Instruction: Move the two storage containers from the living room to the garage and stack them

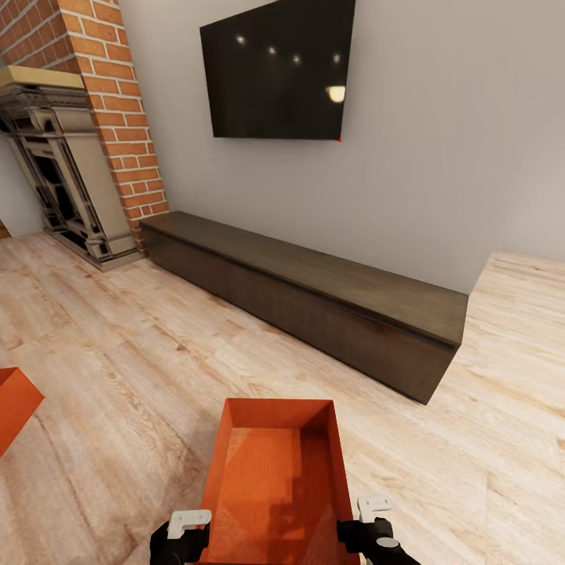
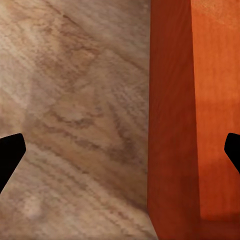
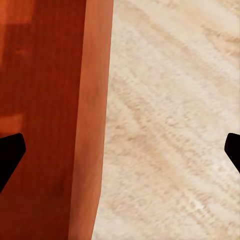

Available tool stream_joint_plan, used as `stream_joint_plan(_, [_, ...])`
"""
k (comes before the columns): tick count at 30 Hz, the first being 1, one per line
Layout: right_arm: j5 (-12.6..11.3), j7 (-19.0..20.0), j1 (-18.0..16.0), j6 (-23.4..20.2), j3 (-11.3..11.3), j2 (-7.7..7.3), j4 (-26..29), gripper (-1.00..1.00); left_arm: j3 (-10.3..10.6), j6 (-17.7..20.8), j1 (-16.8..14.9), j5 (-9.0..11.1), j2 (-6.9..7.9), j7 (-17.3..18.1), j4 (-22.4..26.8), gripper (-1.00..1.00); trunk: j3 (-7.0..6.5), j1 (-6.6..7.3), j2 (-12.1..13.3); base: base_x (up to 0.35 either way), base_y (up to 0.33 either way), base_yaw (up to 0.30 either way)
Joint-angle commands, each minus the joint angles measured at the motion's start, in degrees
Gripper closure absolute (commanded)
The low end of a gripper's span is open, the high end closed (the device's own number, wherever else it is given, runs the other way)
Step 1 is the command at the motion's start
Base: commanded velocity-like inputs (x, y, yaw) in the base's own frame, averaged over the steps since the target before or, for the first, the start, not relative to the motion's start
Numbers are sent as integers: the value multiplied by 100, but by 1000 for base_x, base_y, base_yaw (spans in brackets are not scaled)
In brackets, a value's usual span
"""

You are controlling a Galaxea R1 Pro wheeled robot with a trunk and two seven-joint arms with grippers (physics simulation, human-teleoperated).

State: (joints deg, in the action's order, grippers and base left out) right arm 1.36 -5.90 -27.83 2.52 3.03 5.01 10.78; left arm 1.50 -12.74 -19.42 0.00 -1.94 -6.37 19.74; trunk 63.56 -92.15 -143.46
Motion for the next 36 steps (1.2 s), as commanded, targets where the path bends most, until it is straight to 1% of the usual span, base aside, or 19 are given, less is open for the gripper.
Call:
stream_joint_plan(1, [13,-34,-3,11,31,0,-6,-100,17,-18,-2,0,0,-31,-5,-100,4,1,-2,0,0,0])
stream_joint_plan(21, [13,-34,-3,11,31,0,-6,-100,17,-18,-1,-2,-1,-31,-5,-100,4,1,-2,0,0,0])
stream_joint_plan(23, [13,-34,-3,11,31,0,-6,-100,17,-18,-1,-2,-2,-31,-5,-100,49,-4,-4,0,0,0])
stream_joint_plan(36, [13,-34,-3,11,31,0,-6,-100,19,-18,-2,-3,-6,-31,-5,-100,49,-4,-4,0,0,0])
